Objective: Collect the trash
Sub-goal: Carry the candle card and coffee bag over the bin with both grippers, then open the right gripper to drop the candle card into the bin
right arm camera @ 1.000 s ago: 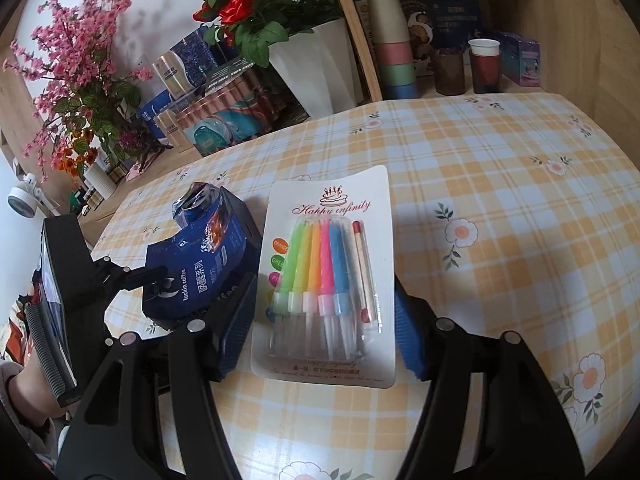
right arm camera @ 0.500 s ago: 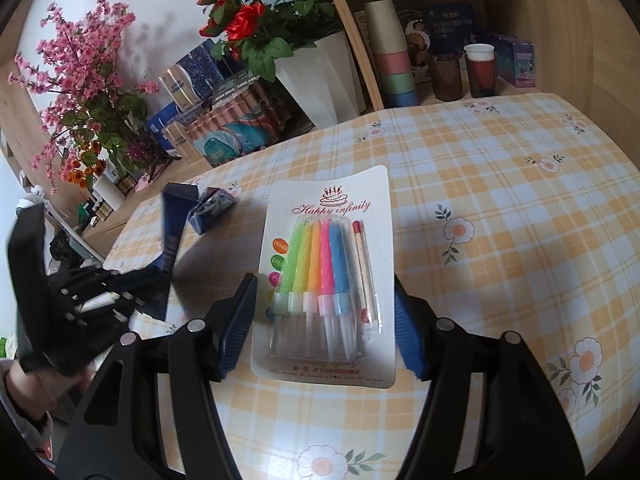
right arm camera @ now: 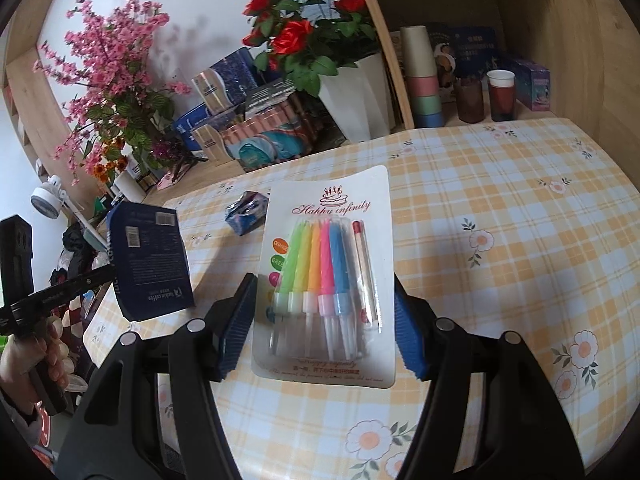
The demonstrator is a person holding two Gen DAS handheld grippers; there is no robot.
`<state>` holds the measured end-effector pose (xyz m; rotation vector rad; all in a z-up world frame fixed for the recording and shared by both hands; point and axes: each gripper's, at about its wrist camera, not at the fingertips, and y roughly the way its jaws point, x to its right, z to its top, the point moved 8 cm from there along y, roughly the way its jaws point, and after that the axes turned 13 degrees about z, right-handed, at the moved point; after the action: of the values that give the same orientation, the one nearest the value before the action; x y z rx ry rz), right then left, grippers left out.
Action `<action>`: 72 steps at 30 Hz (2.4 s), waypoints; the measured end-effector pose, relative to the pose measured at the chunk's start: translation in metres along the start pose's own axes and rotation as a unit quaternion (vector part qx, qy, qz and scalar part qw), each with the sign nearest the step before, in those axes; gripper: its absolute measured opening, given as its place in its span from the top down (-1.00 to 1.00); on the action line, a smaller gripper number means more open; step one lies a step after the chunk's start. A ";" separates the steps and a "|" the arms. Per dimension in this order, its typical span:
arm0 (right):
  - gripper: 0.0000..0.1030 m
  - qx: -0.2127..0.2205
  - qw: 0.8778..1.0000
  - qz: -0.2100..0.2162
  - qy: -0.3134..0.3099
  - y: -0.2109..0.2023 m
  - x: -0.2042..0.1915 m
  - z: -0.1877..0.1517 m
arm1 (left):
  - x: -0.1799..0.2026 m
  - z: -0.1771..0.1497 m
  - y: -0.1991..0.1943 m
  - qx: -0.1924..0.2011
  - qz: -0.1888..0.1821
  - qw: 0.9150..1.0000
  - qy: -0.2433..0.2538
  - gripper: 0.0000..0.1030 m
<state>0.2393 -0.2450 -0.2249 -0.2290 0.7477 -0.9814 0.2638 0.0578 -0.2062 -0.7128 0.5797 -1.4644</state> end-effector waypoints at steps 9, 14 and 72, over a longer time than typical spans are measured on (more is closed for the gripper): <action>-0.23 -0.009 1.000 0.000 -0.012 0.004 -0.015 -0.003 | -0.019 -0.017 0.026 -0.056 -0.034 0.996 -0.063 0.60; -0.23 -0.014 1.000 -0.008 -0.009 0.003 -0.008 -0.003 | -0.018 -0.014 0.030 -0.038 -0.028 0.997 -0.069 0.64; -0.28 -0.064 0.990 0.032 -0.125 -0.091 -0.165 -0.181 | 0.005 -0.165 -0.243 0.097 -0.147 0.984 -0.021 0.68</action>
<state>0.0032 -0.1339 -0.2350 -0.4298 0.5852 -0.8272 -0.0216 0.0468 -0.1375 -0.6943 0.3008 -1.7483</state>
